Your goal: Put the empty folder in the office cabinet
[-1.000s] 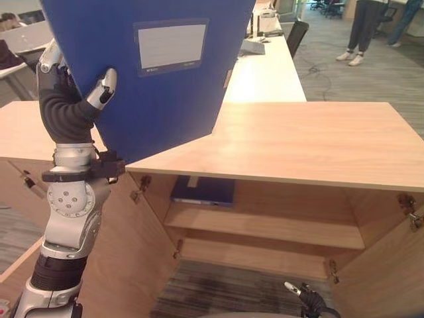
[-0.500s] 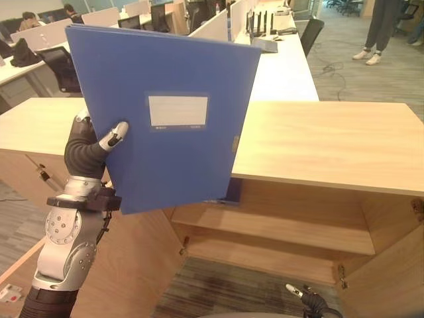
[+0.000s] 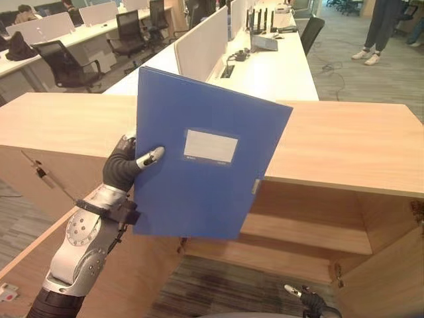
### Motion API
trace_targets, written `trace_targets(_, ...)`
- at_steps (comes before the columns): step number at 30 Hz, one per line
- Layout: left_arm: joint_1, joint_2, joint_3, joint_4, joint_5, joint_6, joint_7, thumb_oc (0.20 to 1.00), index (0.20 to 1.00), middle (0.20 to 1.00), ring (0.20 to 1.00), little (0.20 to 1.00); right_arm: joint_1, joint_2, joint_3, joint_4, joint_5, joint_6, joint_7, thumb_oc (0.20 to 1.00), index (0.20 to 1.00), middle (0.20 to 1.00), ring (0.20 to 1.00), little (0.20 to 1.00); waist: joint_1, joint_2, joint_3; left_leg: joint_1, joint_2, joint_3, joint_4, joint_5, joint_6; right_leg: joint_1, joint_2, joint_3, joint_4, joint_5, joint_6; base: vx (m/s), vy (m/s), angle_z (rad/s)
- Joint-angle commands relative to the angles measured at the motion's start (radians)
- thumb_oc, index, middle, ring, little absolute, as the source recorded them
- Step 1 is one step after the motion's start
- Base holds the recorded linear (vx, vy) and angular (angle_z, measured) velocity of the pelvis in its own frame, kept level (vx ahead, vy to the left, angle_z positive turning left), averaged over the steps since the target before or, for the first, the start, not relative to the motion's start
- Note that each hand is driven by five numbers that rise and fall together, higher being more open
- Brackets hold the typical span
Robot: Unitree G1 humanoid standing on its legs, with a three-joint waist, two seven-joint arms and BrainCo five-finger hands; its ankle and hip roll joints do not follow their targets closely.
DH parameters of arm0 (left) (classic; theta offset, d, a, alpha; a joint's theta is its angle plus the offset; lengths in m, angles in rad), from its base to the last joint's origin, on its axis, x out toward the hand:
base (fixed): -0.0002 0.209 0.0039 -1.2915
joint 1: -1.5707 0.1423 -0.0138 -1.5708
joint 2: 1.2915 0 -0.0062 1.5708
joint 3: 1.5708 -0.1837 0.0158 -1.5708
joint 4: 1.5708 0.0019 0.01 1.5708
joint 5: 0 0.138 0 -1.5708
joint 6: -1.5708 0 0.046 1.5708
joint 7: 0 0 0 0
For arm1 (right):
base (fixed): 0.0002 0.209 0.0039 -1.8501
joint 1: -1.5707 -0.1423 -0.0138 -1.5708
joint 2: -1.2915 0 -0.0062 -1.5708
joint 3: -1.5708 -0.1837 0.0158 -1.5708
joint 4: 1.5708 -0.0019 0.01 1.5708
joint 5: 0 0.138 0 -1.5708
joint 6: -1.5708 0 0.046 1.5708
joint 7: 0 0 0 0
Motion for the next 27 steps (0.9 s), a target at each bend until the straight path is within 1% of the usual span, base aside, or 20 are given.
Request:
trace_targets(1,-0.043,0.004,0.022,-0.058,0.027,-0.048,0.003,0.2,0.2,0.2,0.2,0.2,-0.092,-0.004,0.034,-0.135,0.011,-0.042,0.023,1.0,1.0,1.0,1.0,1.0,-0.003,-0.031,0.026,0.034,-0.005,-0.032,0.013,-0.066,-0.007,0.038,-0.004,0.019,0.022,-0.079,0.018,0.01,0.009,-0.05)
trace_targets(6,-0.019,-0.014,0.026,-0.03,0.073,-0.044,-0.012,0.2,0.2,0.2,0.2,0.2,-0.038,-0.048,0.044,-0.45,0.106,-0.062,0.082,1.0,1.0,1.0,1.0,1.0,-0.013,-0.039,0.03,0.035,-0.003,-0.018,0.013,-0.068,-0.007,0.03,-0.006,0.028,0.022,-0.075,0.02,0.01,0.008,-0.09)
trace_targets(8,-0.014,-0.02,0.028,-0.017,0.091,-0.042,-0.019,0.2,0.2,0.2,0.2,0.2,-0.017,-0.074,0.05,-0.58,0.141,-0.065,0.116,1.0,1.0,1.0,1.0,1.0,-0.017,-0.042,0.031,0.035,-0.002,-0.014,0.013,-0.068,-0.007,0.027,-0.006,0.032,0.022,-0.074,0.021,0.01,0.008,-0.07)
trace_targets(9,-0.009,-0.022,0.036,-0.007,0.108,-0.041,-0.024,0.2,0.2,0.2,0.2,0.2,-0.011,-0.093,0.056,-0.679,0.172,-0.069,0.145,1.0,1.0,1.0,1.0,1.0,-0.02,-0.045,0.032,0.036,-0.002,-0.009,0.013,-0.068,-0.007,0.026,-0.006,0.036,0.021,-0.073,0.021,0.01,0.009,-0.05)
trace_targets(11,-0.008,-0.023,0.036,-0.007,0.109,-0.041,-0.024,0.2,0.2,0.2,0.2,0.2,-0.008,-0.094,0.056,-0.683,0.172,-0.067,0.144,1.0,1.0,1.0,1.0,1.0,-0.02,-0.045,0.031,0.037,-0.002,-0.008,0.013,-0.068,-0.007,0.026,-0.006,0.037,0.021,-0.073,0.021,0.0,0.004,-0.02)
trace_targets(12,-0.007,-0.026,0.038,0.0,0.122,-0.041,-0.031,0.2,0.2,0.2,0.2,0.2,-0.009,-0.116,0.074,-0.772,0.202,-0.063,0.178,1.0,1.0,1.0,1.0,1.0,-0.022,-0.048,0.031,0.037,-0.001,-0.004,0.013,-0.069,-0.008,0.024,-0.006,0.039,0.02,-0.072,0.022,0.0,0.0,0.0)
trace_targets(14,0.0,-0.031,0.047,0.006,0.136,-0.039,-0.046,0.2,0.2,0.2,0.2,0.2,-0.009,-0.145,0.099,-0.873,0.234,-0.05,0.234,1.0,1.0,1.0,1.0,1.0,-0.024,-0.052,0.029,0.038,0.001,0.0,0.013,-0.069,-0.009,0.021,-0.006,0.042,0.019,-0.071,0.023,0.02,0.003,-0.08)
trace_targets(15,0.0,-0.032,0.047,0.005,0.136,-0.039,-0.046,0.2,0.2,0.2,0.2,0.2,-0.008,-0.147,0.099,-0.875,0.235,-0.049,0.235,1.0,1.0,1.0,1.0,1.0,-0.025,-0.051,0.029,0.038,0.0,0.0,0.013,-0.069,-0.009,0.021,-0.006,0.042,0.019,-0.071,0.023,0.01,0.001,-0.14)
trace_targets(20,0.011,-0.038,0.066,0.005,0.16,-0.039,-0.083,0.2,0.2,0.2,0.2,0.2,-0.004,-0.181,0.103,-0.984,0.299,-0.031,0.308,1.0,1.0,1.0,1.0,1.0,-0.029,-0.056,0.026,0.04,0.006,0.006,0.013,-0.068,-0.011,0.02,-0.005,0.044,0.017,-0.072,0.024,0.01,-0.002,-0.08)
trace_targets(27,0.003,-0.046,0.075,0.001,0.186,-0.044,-0.091,0.2,0.2,0.2,0.2,0.2,-0.026,-0.173,0.119,-1.045,0.351,-0.024,0.335,1.0,1.0,1.0,1.0,1.0,-0.03,-0.058,0.022,0.04,0.008,0.008,0.013,-0.068,-0.011,0.02,-0.007,0.047,0.018,-0.073,0.023,0.0,0.0,0.0)
